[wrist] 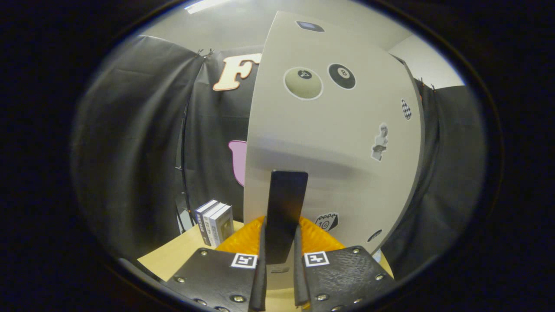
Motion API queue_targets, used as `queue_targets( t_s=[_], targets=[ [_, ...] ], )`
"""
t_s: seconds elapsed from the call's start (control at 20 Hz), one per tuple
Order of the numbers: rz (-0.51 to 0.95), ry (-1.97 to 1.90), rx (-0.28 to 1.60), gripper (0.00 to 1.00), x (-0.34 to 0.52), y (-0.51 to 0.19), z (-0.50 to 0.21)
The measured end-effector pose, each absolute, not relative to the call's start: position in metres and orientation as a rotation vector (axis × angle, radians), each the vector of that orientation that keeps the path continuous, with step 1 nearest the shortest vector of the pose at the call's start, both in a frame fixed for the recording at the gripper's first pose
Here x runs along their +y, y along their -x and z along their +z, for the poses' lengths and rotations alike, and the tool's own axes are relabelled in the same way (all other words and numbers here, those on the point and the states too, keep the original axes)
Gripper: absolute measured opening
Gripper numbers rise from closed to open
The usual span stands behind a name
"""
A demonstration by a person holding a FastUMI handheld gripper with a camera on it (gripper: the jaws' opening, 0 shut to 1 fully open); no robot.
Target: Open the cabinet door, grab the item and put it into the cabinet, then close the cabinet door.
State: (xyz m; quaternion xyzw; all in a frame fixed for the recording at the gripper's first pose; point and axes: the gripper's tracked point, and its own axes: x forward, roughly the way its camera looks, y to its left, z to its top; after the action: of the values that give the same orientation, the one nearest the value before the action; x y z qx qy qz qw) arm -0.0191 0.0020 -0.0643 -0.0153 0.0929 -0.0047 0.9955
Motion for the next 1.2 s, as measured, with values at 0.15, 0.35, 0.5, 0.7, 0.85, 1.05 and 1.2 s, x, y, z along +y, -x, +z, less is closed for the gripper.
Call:
queue_targets(
  t_s=[0.15,0.35,0.5,0.7,0.85,1.05,1.2],
  targets=[
    [-0.006,0.012,0.192,0.25,-0.006,0.038,-0.065],
    [-0.02,0.01,0.197,0.25,-0.019,0.066,-0.062],
    [-0.035,-0.017,0.201,0.25,-0.031,0.088,-0.059],
    [-0.082,0.009,0.19,0.25,-0.044,0.111,-0.056],
    [-0.135,0.006,0.177,0.25,-0.051,0.12,-0.055],
    [-0.183,-0.01,0.182,0.25,-0.052,0.122,-0.057],
    [-0.203,0.025,0.172,0.25,-0.056,0.126,-0.055]
  ],
)
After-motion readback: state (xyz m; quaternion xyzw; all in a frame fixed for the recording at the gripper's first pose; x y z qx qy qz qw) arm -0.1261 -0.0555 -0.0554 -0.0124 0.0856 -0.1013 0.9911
